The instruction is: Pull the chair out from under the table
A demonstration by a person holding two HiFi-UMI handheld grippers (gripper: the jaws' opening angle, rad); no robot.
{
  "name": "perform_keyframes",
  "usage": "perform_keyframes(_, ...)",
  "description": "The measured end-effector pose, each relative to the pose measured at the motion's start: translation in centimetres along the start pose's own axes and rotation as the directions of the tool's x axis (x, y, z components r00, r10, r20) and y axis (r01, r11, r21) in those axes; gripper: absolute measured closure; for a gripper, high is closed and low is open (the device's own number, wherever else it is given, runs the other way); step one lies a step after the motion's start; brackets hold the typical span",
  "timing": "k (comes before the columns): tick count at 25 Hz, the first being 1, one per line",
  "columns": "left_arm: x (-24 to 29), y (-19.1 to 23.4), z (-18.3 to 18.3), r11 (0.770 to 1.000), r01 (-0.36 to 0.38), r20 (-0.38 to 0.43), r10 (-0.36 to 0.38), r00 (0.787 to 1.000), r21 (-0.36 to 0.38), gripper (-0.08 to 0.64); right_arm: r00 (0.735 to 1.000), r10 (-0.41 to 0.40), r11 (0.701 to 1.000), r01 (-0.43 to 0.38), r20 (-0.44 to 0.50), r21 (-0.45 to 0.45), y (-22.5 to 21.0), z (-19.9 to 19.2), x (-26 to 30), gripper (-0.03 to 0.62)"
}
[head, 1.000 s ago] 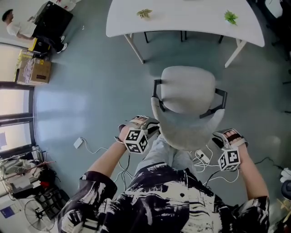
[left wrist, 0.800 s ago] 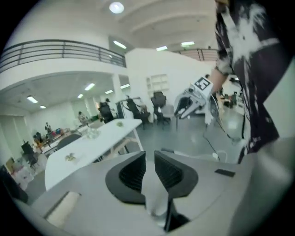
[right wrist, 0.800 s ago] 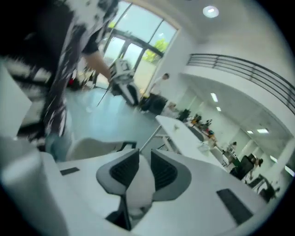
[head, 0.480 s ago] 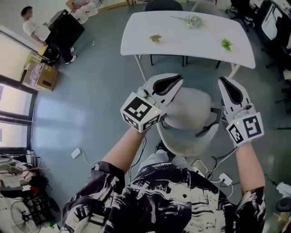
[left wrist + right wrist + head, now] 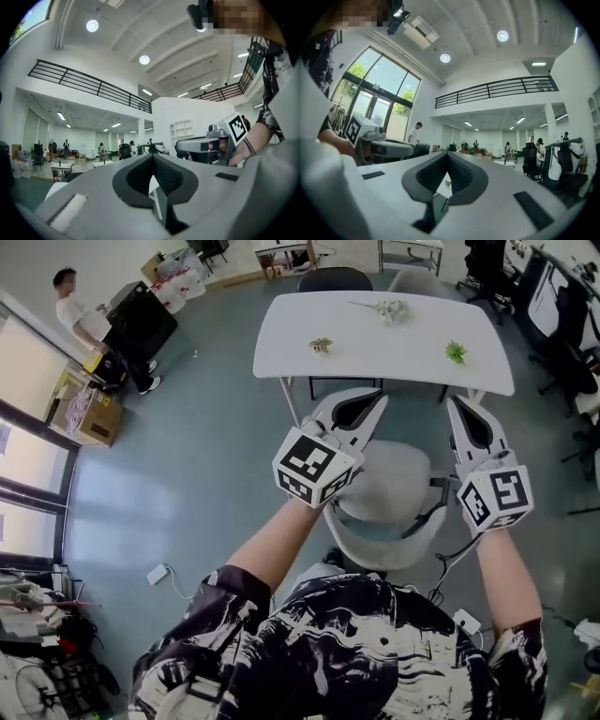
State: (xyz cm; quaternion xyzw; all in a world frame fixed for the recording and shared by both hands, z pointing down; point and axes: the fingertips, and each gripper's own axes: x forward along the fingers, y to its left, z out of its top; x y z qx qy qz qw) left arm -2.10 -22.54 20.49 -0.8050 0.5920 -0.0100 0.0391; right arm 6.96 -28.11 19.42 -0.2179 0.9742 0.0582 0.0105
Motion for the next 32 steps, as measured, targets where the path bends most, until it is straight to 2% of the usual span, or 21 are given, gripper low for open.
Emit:
perform_keyframes(4,0.6,-0.1,0.3,1.0,-0.012,0.016,0.012,1.0,0.022,0.556,1.0,-0.002,1.0,0.002,-0.031,0.027,-0.1,-0.8,-0.1,0.591)
perform_keyframes(13,0.7,0.3,0.2,1.0,-0.01,-0.003,0.01,1.0,0.016,0.557,0.998,-0.015,0.999,0.018,-0.062,0.042,-0.6,-1.3,-0.3,0.591)
perform_keyframes(32,0.3,1.2,0.1,1.0,-0.02,-0.003,0.02,1.0,-0.001,0.557,0.998,-0.009,1.0,0.01,-0.057,0.028,0.0,-1.0,0.1,0.591)
